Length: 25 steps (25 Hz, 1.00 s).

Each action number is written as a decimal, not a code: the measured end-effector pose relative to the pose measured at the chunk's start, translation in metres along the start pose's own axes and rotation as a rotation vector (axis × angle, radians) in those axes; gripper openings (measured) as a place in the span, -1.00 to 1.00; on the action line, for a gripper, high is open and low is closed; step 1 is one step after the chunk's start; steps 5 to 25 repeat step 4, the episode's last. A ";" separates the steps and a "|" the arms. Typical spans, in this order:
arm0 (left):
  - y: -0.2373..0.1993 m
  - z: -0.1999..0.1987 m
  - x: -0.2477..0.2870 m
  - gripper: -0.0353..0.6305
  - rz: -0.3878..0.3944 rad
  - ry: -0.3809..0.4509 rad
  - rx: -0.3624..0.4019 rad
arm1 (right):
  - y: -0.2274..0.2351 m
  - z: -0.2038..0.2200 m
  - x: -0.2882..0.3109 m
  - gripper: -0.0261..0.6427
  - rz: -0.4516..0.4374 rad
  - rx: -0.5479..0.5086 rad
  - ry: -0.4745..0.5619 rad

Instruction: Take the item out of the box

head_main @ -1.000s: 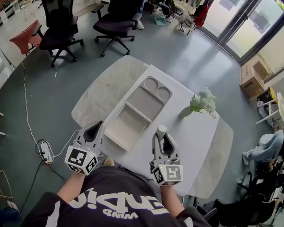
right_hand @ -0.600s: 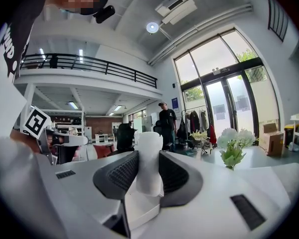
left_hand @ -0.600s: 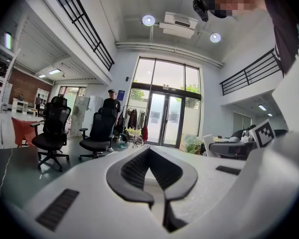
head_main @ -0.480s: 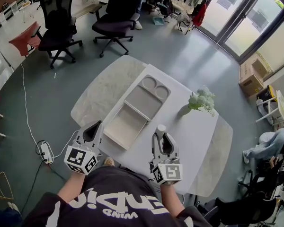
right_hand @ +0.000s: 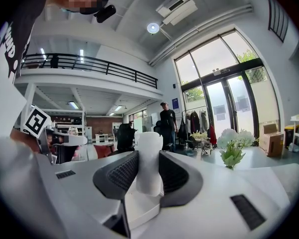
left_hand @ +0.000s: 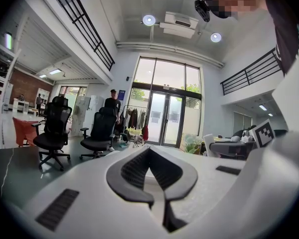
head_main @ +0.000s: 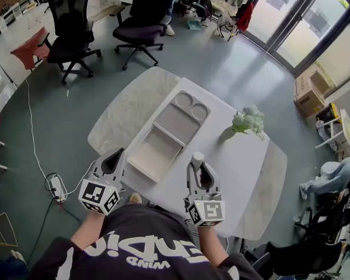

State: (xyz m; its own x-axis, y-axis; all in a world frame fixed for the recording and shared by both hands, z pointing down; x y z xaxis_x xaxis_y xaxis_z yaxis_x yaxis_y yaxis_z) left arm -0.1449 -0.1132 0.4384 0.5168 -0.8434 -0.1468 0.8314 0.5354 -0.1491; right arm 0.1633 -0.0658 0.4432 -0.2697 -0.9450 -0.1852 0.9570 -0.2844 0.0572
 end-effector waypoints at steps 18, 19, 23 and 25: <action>-0.003 -0.002 -0.001 -0.87 0.005 0.001 -0.001 | -0.004 0.000 0.001 -0.49 0.000 0.002 -0.003; -0.003 -0.002 -0.001 -0.87 0.005 0.001 -0.001 | -0.004 0.000 0.001 -0.49 0.000 0.002 -0.003; -0.003 -0.002 -0.001 -0.87 0.005 0.001 -0.001 | -0.004 0.000 0.001 -0.49 0.000 0.002 -0.003; -0.003 -0.002 -0.001 -0.87 0.005 0.001 -0.001 | -0.004 0.000 0.001 -0.49 0.000 0.002 -0.003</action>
Point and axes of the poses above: the fingertips, and each gripper's own axes: x forward along the fingers, y to its right, z out of its underside, the point moved 10 cm from there along -x, backward along the fingers, and after that the axes turned 15 degrees about y, right-handed, at the moved point
